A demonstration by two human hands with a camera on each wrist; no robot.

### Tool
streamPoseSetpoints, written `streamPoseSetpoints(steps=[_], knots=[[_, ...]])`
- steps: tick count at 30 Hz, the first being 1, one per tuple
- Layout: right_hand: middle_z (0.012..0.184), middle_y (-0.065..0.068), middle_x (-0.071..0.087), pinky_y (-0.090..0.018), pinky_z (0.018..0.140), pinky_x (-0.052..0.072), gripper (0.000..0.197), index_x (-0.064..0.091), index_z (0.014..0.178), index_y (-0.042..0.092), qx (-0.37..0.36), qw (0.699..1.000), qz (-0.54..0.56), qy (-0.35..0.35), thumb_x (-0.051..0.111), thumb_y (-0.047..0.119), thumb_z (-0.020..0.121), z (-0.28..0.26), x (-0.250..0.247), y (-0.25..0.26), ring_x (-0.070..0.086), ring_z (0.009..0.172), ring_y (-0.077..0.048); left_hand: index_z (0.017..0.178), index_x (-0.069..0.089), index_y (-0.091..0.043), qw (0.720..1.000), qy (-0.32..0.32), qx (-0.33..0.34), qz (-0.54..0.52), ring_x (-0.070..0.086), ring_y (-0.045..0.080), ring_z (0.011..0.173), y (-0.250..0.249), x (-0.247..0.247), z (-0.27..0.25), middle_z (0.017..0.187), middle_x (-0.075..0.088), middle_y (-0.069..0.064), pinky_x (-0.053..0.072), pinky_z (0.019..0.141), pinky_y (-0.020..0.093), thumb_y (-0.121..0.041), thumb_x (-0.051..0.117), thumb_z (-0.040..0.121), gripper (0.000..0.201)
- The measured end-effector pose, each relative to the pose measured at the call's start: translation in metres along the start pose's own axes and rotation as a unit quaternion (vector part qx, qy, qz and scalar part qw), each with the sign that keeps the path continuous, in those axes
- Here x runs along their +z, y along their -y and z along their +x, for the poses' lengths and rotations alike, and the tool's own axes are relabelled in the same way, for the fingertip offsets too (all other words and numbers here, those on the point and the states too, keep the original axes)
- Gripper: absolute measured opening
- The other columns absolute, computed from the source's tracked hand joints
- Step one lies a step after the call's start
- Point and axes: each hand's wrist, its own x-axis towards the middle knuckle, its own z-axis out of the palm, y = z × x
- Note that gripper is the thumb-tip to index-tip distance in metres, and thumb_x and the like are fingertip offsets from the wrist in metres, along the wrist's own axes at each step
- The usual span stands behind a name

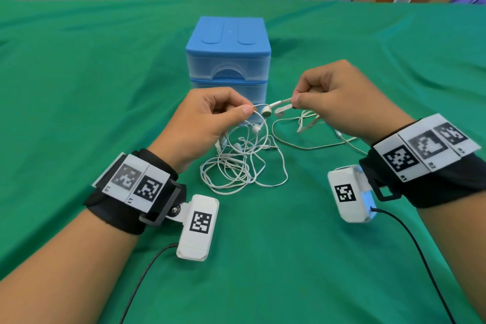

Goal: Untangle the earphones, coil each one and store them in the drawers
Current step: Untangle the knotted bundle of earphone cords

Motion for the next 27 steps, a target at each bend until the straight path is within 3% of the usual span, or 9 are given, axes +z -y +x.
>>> streamPoseSetpoints(steps=[4,9,12,14,18,21,24,27], knots=[[0.035,0.01,0.035,-0.015,0.04,0.023,0.02,0.067,0.07,0.011,-0.03,0.999,-0.002,0.038,0.072,0.019,0.088,-0.003,0.01,0.01,0.024,0.036,-0.007,0.083,0.072,-0.018,1.0,0.013,0.017,-0.008,0.036,0.015,0.061,-0.004,0.0,-0.001,0.073,0.048,0.013,0.028,0.056,0.028,-0.018,0.069,0.09,0.007],[0.034,0.008,0.039,-0.021,0.042,0.027,0.024,0.065,0.063,0.018,0.012,0.997,-0.074,-0.033,0.073,0.025,0.085,0.007,0.007,0.002,0.033,0.035,-0.01,0.086,0.069,-0.009,0.996,0.088,0.022,-0.02,0.036,0.011,0.061,-0.01,-0.001,-0.006,0.067,0.053,-0.001,0.027,0.055,0.024,-0.014,0.066,0.091,0.007],[0.041,0.004,0.043,-0.017,0.042,0.028,0.023,0.066,0.064,0.018,0.037,0.99,-0.11,-0.084,0.073,0.026,0.085,0.009,-0.004,-0.007,0.038,0.039,-0.009,0.088,0.068,-0.006,0.998,0.061,0.032,-0.012,0.039,0.011,0.06,-0.009,-0.002,-0.005,0.065,0.057,-0.009,0.03,0.056,0.024,-0.012,0.064,0.092,0.008],[0.047,0.001,0.045,-0.022,0.046,0.03,0.02,0.068,0.068,0.016,0.051,0.986,-0.136,-0.085,0.072,0.026,0.086,0.008,-0.011,-0.013,0.037,0.044,-0.011,0.089,0.068,-0.006,0.998,0.038,0.044,-0.004,0.047,0.008,0.063,-0.008,-0.003,-0.003,0.069,0.061,-0.011,0.038,0.06,0.019,-0.009,0.064,0.094,0.007],[0.055,-0.008,0.058,-0.025,0.051,0.032,0.019,0.069,0.073,0.018,0.064,0.977,-0.2,-0.029,0.07,0.031,0.088,0.005,-0.019,-0.03,0.047,0.054,-0.017,0.089,0.072,-0.017,0.999,-0.009,0.05,0.011,0.051,0.008,0.072,-0.005,-0.005,-0.001,0.083,0.067,0.004,0.043,0.071,0.018,-0.012,0.067,0.095,0.009],[0.061,-0.008,0.064,-0.024,0.054,0.035,0.02,0.069,0.072,0.022,0.084,0.972,-0.218,0.001,0.069,0.032,0.089,0.002,-0.023,-0.039,0.053,0.06,-0.016,0.09,0.076,-0.02,0.998,-0.032,0.044,0.017,0.049,0.022,0.079,-0.002,-0.008,0.001,0.097,0.067,0.025,0.043,0.08,0.031,-0.025,0.071,0.09,0.006],[0.063,-0.002,0.062,-0.028,0.058,0.035,0.02,0.069,0.072,0.023,0.083,0.97,-0.229,0.018,0.069,0.031,0.09,0.0,-0.025,-0.04,0.053,0.061,-0.014,0.091,0.077,-0.017,0.997,-0.049,0.044,0.034,0.044,0.02,0.077,-0.001,-0.01,0.002,0.096,0.066,0.023,0.04,0.079,0.029,-0.027,0.072,0.089,0.011],[0.061,0.001,0.06,-0.026,0.055,0.036,0.017,0.071,0.075,0.021,0.068,0.974,-0.215,0.01,0.07,0.029,0.09,0.001,-0.027,-0.038,0.052,0.058,-0.013,0.093,0.077,-0.014,0.997,-0.048,0.046,0.048,0.047,0.018,0.079,0.0,-0.011,0.002,0.1,0.069,0.021,0.041,0.081,0.028,-0.026,0.072,0.089,0.013]])
